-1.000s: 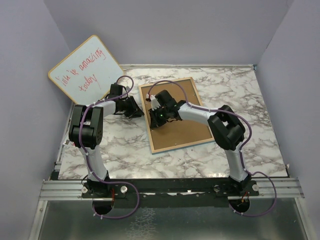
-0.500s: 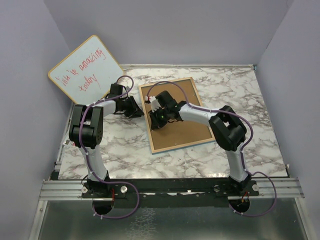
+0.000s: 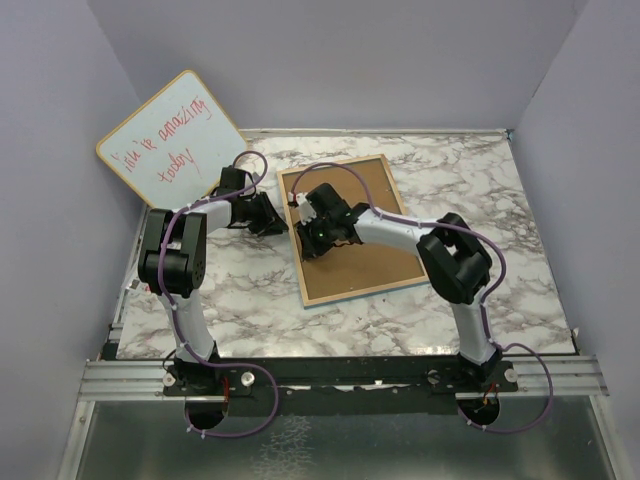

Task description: Put the photo into the frame

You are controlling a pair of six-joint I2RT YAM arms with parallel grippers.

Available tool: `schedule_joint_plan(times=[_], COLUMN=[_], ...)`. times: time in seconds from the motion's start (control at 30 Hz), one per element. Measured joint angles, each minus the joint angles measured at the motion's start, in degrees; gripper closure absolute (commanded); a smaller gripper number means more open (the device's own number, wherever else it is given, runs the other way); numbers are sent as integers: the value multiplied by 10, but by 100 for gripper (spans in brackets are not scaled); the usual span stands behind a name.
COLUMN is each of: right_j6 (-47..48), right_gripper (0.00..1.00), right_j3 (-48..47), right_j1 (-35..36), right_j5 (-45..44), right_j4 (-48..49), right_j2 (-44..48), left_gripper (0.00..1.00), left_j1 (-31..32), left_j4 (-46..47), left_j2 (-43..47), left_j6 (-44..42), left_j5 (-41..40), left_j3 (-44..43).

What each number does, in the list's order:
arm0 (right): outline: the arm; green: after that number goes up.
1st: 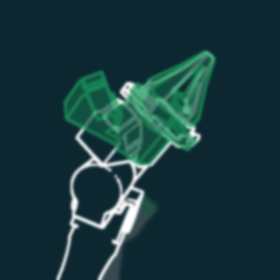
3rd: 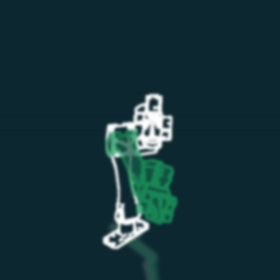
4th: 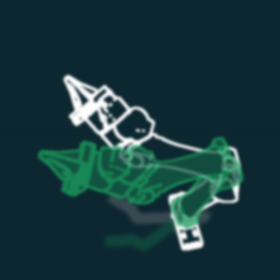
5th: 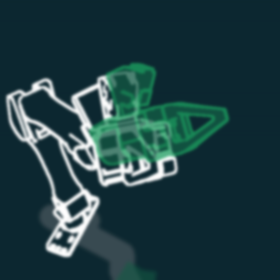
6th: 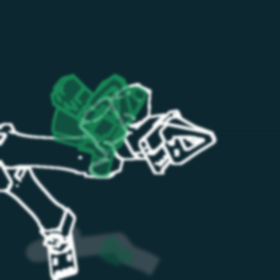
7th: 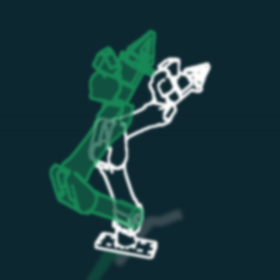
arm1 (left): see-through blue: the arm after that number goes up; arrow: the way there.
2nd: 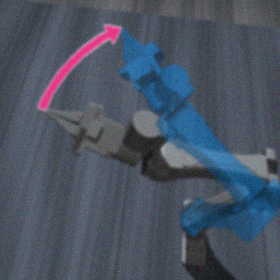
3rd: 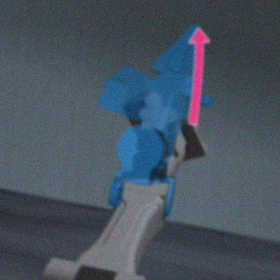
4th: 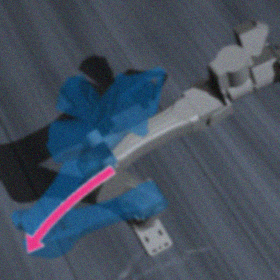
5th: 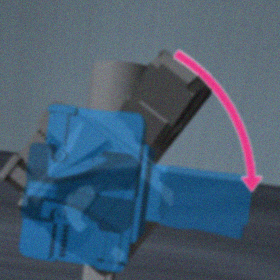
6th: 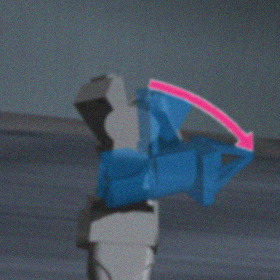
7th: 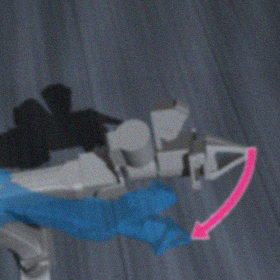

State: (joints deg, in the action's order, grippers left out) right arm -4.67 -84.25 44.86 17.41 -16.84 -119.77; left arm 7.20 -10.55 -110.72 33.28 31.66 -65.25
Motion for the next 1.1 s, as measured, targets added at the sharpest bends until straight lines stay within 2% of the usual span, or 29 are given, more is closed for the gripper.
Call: schedule_joint_plan(times=[0.13, 0.37, 0.5, 0.63, 0.73, 0.9, 1.1], right_j6=[-48, -137, -171, -194, -206, -214, -213], right_gripper=[83, 71, 68, 61, 54, 53, 57], right_j3=[-17, -78, -168, -267, -313, -347, -391], right_j1=[3, 3, 3, 3, 4, 9, 18], right_j5=[-45, -99, -128, -146, -164, -189, -202], right_j4=[-16, -42, -86, -125, -161, -216, -259], right_j2=[0, 3, -11, -57, -96, -149, -188], left_gripper=[72, 69, 64, 55, 53, 52, 51], left_j1=[0, 5, -1, -9, -16, -31, -44], left_j4=[-12, -46, -60, -64, -63, -59, -56], left_j2=[0, 18, 52, 106, 141, 166, 173], left_j6=[-2, -9, -10, -7, -5, 2, 12], left_j5=[-4, -52, -91, -128, -149, -169, -176], left_j3=[-7, -19, -17, -1, 18, 58, 105])
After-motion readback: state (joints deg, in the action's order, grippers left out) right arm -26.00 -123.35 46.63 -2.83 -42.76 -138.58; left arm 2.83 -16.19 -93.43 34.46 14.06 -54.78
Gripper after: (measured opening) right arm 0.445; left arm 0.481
